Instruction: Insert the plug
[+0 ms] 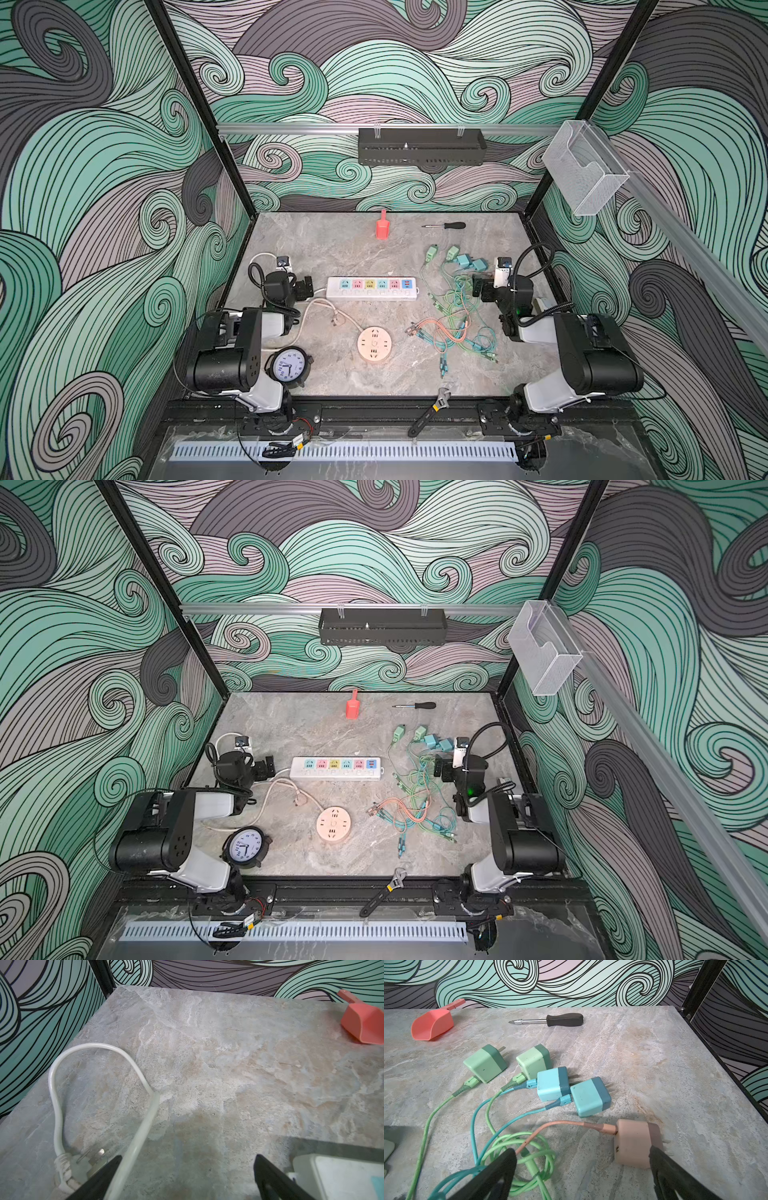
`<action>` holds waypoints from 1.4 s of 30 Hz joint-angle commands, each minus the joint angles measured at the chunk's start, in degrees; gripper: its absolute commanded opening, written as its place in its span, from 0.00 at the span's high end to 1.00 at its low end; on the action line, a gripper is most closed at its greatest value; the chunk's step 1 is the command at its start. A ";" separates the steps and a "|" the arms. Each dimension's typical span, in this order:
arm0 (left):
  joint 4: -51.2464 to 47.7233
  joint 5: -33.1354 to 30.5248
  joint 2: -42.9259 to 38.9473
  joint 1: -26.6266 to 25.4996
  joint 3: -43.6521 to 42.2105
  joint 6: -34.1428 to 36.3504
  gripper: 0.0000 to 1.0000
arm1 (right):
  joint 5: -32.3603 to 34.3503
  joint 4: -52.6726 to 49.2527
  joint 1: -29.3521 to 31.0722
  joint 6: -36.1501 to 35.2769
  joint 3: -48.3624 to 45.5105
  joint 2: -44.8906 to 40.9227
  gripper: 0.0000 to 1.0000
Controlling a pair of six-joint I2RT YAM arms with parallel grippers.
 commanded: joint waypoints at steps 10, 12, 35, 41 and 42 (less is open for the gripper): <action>-0.91 -0.09 -1.08 -0.19 1.66 -0.39 0.01 | 0.80 1.05 0.31 -0.26 0.71 -0.43 0.01; -0.86 -0.09 -1.06 -0.17 1.63 -0.37 0.01 | 0.74 1.06 0.38 -0.26 0.72 -0.51 0.01; -0.85 -0.09 -1.12 -0.20 1.54 -0.33 0.01 | 0.74 1.13 0.38 -0.31 0.76 -0.48 0.01; -0.72 -0.05 -1.31 -0.14 1.39 -0.39 0.01 | 1.49 1.33 0.73 -0.52 0.59 -0.62 0.01; -0.70 -0.13 -1.30 -0.14 1.38 -0.39 0.01 | 1.60 1.44 0.73 -0.57 0.46 -0.72 0.01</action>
